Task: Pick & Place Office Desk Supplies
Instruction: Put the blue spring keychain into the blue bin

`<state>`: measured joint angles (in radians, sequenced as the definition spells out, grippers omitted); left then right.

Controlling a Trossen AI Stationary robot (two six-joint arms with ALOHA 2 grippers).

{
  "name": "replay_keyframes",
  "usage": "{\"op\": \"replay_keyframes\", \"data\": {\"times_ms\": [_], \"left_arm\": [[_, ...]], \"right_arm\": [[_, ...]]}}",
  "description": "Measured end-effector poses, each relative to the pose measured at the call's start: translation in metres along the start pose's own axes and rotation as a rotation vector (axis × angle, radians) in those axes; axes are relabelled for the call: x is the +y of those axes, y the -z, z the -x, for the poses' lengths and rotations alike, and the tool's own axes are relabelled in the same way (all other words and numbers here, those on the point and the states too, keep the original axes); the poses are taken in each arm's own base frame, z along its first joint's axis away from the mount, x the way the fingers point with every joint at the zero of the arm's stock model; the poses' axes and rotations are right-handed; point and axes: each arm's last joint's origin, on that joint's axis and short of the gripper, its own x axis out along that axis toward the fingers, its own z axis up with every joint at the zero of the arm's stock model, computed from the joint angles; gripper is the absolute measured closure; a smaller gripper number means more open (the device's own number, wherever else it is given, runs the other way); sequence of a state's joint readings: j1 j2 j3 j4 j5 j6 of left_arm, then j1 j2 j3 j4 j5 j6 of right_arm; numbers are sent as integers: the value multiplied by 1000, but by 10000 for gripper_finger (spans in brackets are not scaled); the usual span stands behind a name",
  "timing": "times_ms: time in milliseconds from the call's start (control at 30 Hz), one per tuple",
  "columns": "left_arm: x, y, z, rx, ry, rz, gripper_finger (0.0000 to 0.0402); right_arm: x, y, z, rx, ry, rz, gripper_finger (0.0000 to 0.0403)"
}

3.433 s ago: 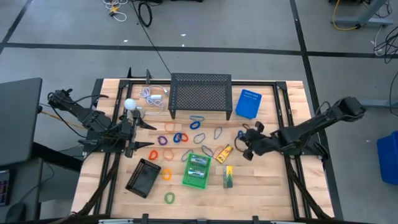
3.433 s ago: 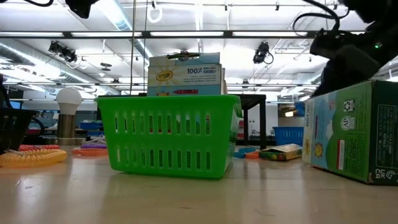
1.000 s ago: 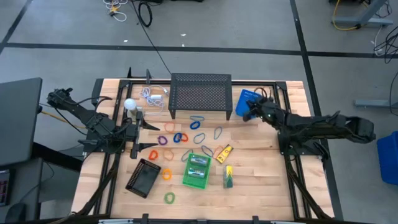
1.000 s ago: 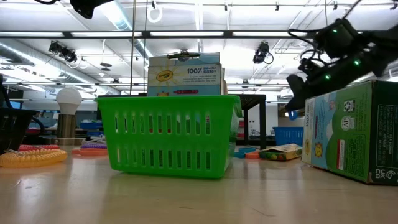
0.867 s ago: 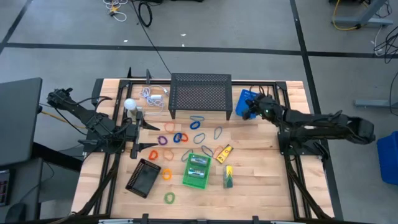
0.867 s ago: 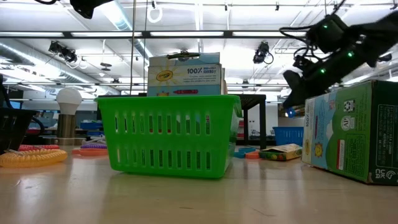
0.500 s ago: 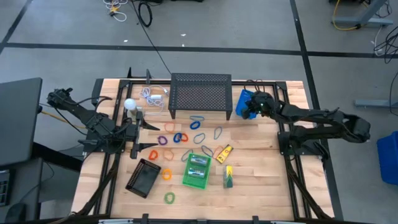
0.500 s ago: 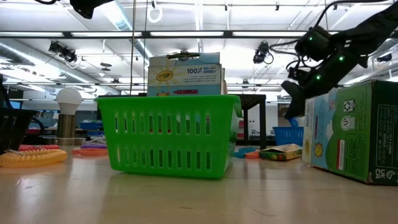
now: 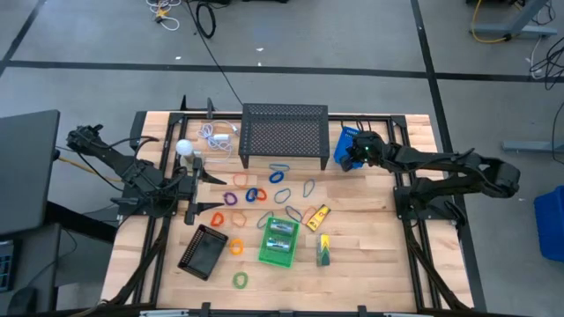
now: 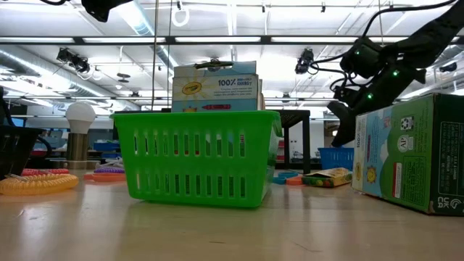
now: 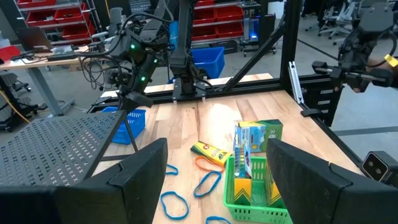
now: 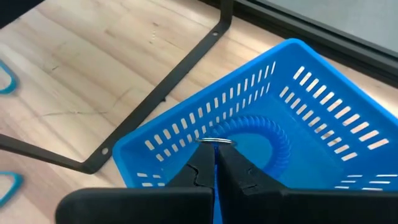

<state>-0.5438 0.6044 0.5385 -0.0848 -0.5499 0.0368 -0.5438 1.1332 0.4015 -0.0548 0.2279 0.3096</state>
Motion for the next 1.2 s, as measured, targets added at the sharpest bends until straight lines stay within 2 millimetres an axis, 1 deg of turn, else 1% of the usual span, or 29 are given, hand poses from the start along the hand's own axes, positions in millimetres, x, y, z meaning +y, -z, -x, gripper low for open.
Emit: {"op": "replay_keyframes", "data": {"times_ms": [200,467,767,833,967,1200], "left_arm": [[0,0,0,0,0,0,118],[0,0,0,0,0,0,118],[0,0,0,1,0,0,118],[0,0,0,1,0,0,118],[0,0,0,1,0,0,118],[0,0,0,1,0,0,118]], "right_arm": [[0,0,0,8,-12,-2,403],[-6,0,-1,33,-20,-20,403],[-8,4,-1,84,-36,-21,401],[-8,4,-1,86,-36,-20,392],[-9,4,-1,88,-35,-18,361],[-8,5,-1,90,-46,28,319]]}}
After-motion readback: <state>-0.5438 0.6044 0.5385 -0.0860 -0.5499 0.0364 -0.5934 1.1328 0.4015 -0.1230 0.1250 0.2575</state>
